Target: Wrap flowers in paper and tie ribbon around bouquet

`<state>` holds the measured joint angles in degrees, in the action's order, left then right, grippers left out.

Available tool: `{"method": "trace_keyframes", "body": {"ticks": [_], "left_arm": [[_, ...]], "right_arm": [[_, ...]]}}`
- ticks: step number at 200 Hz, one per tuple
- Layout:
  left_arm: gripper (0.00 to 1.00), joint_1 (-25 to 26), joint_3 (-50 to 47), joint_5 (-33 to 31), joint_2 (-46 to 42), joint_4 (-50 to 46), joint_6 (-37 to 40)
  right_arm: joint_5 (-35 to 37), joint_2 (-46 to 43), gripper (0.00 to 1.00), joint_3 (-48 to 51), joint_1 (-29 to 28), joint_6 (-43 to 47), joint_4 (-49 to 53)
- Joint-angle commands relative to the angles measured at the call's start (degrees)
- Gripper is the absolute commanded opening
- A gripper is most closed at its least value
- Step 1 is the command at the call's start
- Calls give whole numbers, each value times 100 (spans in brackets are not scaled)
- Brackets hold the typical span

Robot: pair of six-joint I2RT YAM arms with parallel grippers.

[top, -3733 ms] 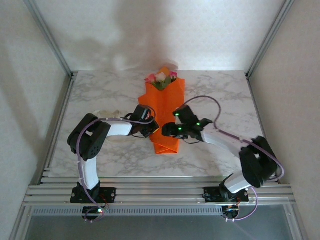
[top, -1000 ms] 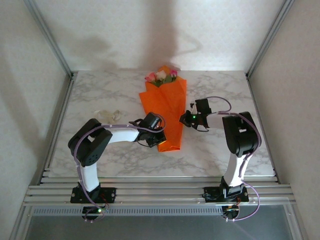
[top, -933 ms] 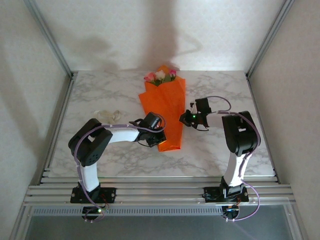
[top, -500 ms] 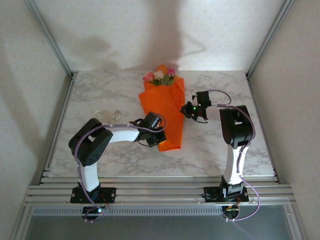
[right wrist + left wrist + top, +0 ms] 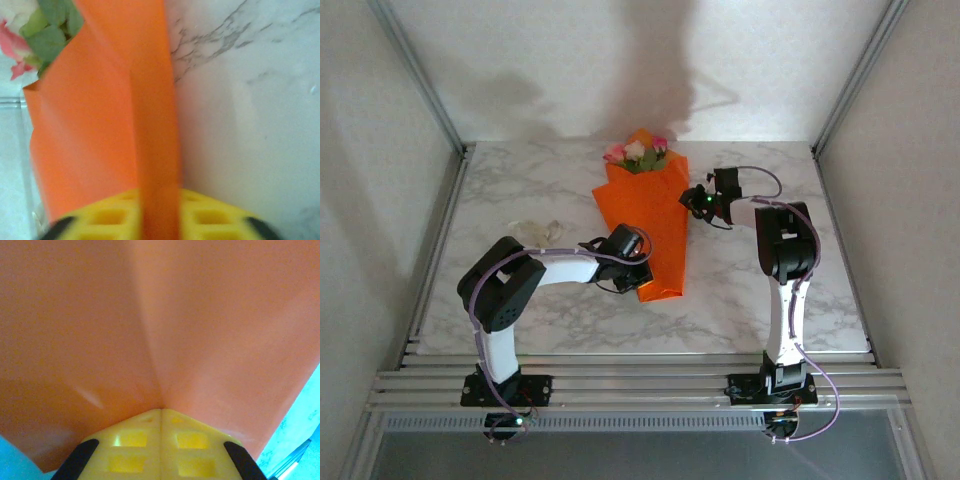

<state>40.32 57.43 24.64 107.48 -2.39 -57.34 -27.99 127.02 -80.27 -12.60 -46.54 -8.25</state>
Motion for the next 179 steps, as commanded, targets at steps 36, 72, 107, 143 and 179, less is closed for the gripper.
{"method": "trace_keyframes", "body": {"ticks": [36,72,107,143,179], "left_arm": [[0,42,-74,-12,248,-567,82],[0,39,-56,14,282,-569,92],[0,29,-56,32,300,-600,92],[0,12,-70,56,300,-604,100],[0,-36,-161,-3,118,-868,212]], "right_arm": [[243,424,32,-458,109,-457,-371],[241,849,35,-1028,110,-660,-319],[279,1235,9,-1571,112,-911,-343],[561,1281,0,-1605,117,-1100,-556],[883,770,0,-929,125,-1230,-830]]}}
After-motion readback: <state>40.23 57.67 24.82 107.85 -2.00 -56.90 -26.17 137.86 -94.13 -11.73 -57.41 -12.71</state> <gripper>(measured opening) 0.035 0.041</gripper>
